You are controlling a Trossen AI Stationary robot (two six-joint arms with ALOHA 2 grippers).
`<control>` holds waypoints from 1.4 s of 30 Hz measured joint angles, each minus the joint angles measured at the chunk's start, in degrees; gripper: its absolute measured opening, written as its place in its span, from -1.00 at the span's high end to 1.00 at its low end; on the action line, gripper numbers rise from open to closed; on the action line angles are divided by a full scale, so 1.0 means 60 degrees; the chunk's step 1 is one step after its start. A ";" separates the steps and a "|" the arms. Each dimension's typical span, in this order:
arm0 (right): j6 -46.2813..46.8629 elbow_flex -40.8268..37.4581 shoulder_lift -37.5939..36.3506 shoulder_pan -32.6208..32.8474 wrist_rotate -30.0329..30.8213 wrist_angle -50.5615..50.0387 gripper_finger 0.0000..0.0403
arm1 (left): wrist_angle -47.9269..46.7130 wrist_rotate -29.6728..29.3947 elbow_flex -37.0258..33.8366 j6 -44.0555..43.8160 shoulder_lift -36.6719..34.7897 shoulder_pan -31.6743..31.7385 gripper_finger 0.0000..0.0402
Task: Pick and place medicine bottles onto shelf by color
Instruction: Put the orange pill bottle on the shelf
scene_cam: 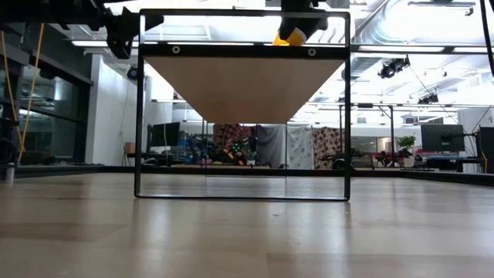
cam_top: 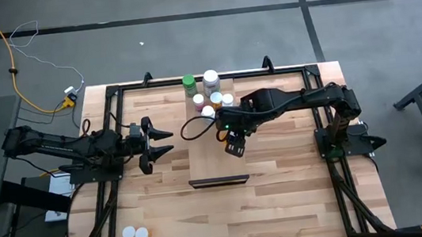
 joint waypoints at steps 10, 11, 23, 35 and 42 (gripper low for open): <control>0.0000 0.0000 0.0000 0.0000 -0.0042 0.0004 -0.09 | 0.0001 0.0002 0.0000 -0.0004 0.0000 0.0000 -0.06; 0.0000 0.0000 0.0001 0.0000 -0.0045 0.0004 -0.09 | 0.0001 0.0001 0.0000 -0.0004 0.0000 0.0000 -0.06; 0.0000 0.0000 0.0000 0.0000 -0.0302 0.0004 -0.09 | 0.0001 0.0004 0.0000 -0.0001 -0.0003 0.0000 -0.06; 0.0000 0.0000 0.0000 0.0000 -0.0306 0.0007 -0.09 | 0.0001 0.0007 0.0000 -0.0004 -0.0002 0.0000 -0.06; 0.0000 0.0000 0.0000 0.0000 -0.0306 0.0007 -0.09 | 0.0001 0.0014 0.0000 -0.0004 0.0000 0.0000 -0.06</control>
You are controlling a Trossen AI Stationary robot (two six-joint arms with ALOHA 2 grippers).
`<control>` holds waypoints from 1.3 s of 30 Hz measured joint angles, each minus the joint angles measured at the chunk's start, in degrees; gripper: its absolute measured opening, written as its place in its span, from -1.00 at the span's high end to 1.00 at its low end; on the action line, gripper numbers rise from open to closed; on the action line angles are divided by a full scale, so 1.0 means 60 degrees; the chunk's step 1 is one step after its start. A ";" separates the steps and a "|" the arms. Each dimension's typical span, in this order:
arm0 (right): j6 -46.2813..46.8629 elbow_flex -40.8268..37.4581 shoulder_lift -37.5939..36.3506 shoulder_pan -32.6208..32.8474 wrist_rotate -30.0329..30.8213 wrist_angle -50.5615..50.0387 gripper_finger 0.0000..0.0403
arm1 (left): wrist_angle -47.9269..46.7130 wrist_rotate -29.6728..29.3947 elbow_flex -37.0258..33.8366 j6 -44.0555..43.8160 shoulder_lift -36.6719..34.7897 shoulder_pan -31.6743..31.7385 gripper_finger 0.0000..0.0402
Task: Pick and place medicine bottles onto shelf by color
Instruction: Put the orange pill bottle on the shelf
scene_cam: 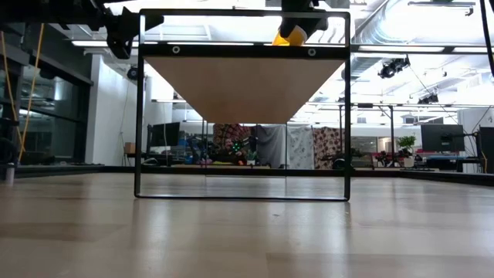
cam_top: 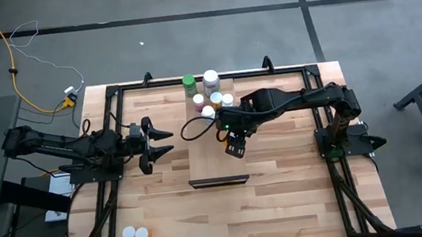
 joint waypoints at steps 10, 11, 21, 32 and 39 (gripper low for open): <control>0.0037 0.0000 0.0000 0.0000 -0.0004 0.0000 -0.09 | 0.0005 0.0230 0.0000 0.0153 -0.0004 0.0000 -0.06; 0.0075 0.0000 0.0000 0.0000 -0.0005 0.0000 -0.09 | 0.0019 0.0230 0.0000 0.0149 -0.0004 0.0000 -0.06; 0.0076 0.0000 0.0000 0.0000 -0.0153 0.0000 -0.09 | 0.0051 0.0234 0.0000 0.0157 -0.0004 0.0000 -0.06; 0.0076 0.0000 0.0000 0.0000 -0.0169 0.0003 -0.09 | 0.0013 0.0237 0.0014 0.0153 -0.0004 0.0000 -0.06; 0.0076 0.0000 0.0000 0.0000 -0.0178 0.0002 -0.09 | -0.0049 0.0655 0.0160 0.0153 -0.0007 -0.0001 -0.06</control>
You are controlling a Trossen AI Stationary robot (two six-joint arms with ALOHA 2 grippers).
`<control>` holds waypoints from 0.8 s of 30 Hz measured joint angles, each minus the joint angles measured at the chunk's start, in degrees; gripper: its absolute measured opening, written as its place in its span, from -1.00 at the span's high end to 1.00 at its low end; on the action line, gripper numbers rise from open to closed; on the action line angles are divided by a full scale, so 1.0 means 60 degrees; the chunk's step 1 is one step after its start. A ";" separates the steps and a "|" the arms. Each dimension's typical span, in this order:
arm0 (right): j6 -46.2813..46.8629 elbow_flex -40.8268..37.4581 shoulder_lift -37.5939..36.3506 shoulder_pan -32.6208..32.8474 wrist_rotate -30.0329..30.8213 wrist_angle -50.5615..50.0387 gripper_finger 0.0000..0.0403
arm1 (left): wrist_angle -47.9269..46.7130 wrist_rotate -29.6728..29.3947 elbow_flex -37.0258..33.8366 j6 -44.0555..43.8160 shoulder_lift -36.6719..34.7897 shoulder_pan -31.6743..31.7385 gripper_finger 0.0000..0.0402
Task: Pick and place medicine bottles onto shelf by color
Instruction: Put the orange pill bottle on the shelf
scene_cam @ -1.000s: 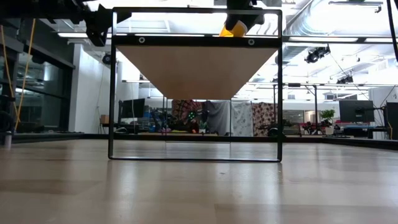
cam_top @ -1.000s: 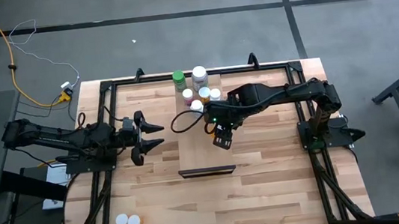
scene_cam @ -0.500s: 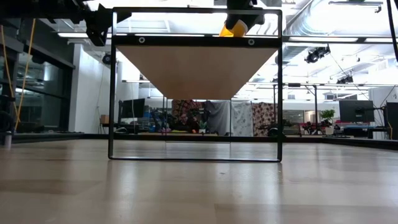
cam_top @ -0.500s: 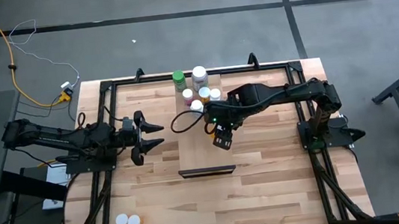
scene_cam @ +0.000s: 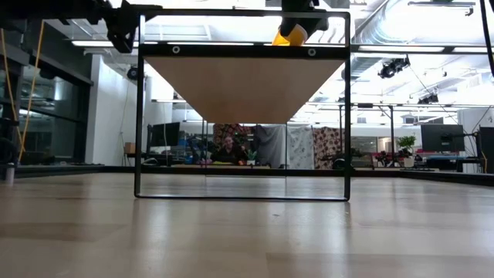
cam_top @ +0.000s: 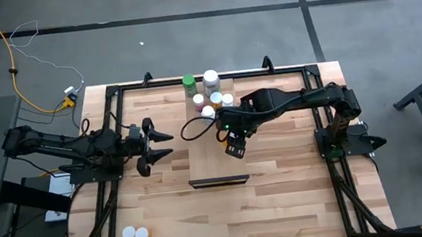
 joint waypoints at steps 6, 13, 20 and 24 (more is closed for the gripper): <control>0.0030 0.0000 0.0000 0.0000 -0.0004 0.0001 -0.09 | -0.0034 0.0052 0.0000 0.0009 0.0000 -0.0002 -0.06; 0.0022 0.0000 0.0000 0.0000 -0.0004 -0.0002 -0.09 | -0.0049 0.0052 0.0000 0.0147 -0.0070 0.0001 -0.06; 0.0025 0.0000 0.0000 0.0003 -0.0005 0.0002 -0.09 | -0.0631 0.0052 0.0011 0.0175 -0.0662 0.0001 -0.06; 0.0025 0.0000 0.0000 0.0000 -0.0005 0.0002 -0.09 | -0.0947 0.0052 0.0011 0.0160 -0.1100 0.0001 -0.06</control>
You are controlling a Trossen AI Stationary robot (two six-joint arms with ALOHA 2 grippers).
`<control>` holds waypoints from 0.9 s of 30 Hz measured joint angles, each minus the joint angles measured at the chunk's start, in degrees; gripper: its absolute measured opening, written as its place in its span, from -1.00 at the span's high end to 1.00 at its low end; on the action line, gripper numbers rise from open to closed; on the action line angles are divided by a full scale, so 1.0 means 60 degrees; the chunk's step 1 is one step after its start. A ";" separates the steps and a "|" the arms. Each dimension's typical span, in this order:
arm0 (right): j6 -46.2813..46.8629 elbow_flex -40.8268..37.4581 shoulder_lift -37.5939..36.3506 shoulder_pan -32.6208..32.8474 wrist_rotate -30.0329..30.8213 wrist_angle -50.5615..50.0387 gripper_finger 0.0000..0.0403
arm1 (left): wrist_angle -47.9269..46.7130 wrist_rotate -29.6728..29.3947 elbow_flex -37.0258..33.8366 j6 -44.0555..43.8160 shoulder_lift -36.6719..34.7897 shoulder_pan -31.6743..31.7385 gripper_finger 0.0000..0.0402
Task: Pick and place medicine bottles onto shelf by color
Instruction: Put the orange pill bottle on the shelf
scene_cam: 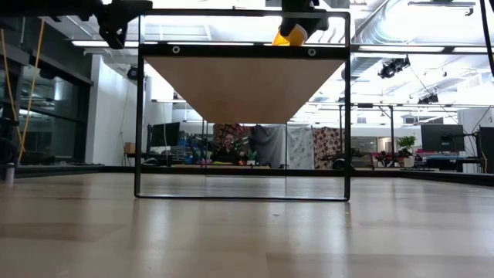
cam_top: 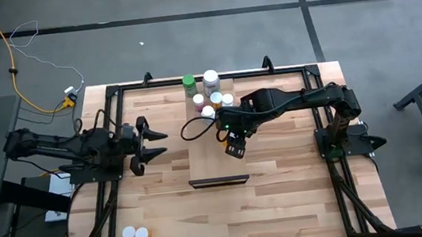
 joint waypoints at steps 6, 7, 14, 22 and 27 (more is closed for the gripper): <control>0.0002 0.0000 0.0000 0.0000 -0.0002 0.0004 -0.09 | -0.0554 0.0000 0.0000 0.0015 -0.0474 0.0000 -0.06; 0.0000 0.0000 0.0000 0.0000 0.0001 0.0007 -0.09 | -0.0599 0.0000 -0.0002 0.0016 -0.0524 0.0000 -0.06; 0.0002 0.0000 0.0000 0.0002 -0.0001 0.0007 -0.09 | -0.0611 -0.0002 -0.0022 0.0120 -0.0634 0.0000 -0.06; 0.0003 0.0000 0.0000 0.0000 0.0002 0.0009 -0.09 | -0.0609 -0.0004 -0.0027 0.0189 -0.0634 0.0000 -0.06; 0.0007 0.0000 0.0000 0.0003 0.0002 0.0018 -0.09 | -0.0607 -0.0004 -0.0030 0.0128 -0.0634 0.0000 -0.06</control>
